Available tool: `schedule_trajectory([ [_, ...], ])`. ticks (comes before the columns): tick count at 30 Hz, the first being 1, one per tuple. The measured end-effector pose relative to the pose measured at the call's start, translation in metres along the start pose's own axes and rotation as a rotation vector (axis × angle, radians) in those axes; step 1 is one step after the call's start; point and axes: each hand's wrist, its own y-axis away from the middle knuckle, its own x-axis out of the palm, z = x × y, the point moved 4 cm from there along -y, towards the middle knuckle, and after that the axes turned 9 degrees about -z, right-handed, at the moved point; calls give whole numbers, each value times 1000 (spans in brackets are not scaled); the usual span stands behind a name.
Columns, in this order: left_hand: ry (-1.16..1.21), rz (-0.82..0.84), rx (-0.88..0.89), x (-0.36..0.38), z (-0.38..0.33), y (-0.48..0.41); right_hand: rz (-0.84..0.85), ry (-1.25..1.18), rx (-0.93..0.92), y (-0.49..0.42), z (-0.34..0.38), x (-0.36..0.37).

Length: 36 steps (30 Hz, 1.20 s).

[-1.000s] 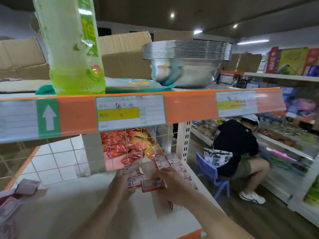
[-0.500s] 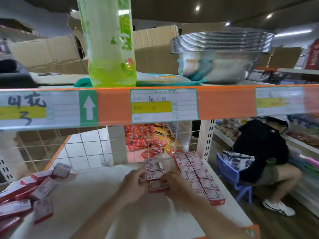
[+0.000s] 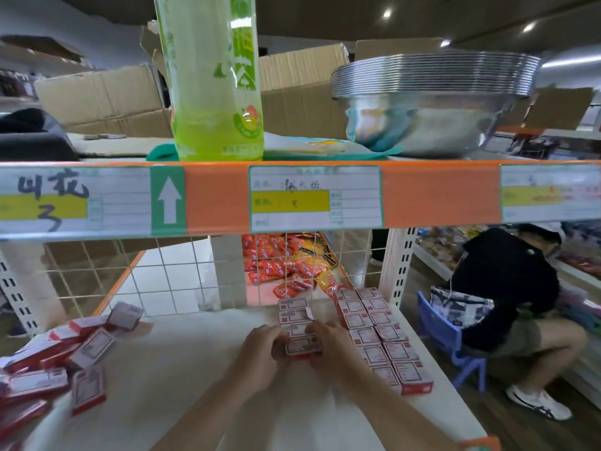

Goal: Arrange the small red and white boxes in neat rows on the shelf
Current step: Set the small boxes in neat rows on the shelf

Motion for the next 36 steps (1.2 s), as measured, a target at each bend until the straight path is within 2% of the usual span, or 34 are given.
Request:
schedule_trajectory([
  [6, -63, 77, 23, -5, -8, 5, 59, 121, 3, 3, 5, 2],
  [9, -279, 151, 8, -20, -6, 12, 18, 235, -67, 2, 20, -4],
  [12, -451, 154, -62, -45, 7, 23, 22, 234, -146, 0, 44, -6],
  [19, -407, -8, -256, -125, 65, 75, 193, 232, -290, 4, 104, 38],
  [26, -412, -267, -386, -232, 112, 140, 306, 129, -434, 11, 206, 96],
  [30, -519, -416, -532, -272, 142, 183, 311, 62, -497, 14, 264, 121],
  [33, -555, -461, -599, -288, 162, 207, 270, -29, -467, 13, 292, 136],
  [36, -577, -489, -651, -295, 175, 219, 248, -1, -446, 11, 304, 153],
])
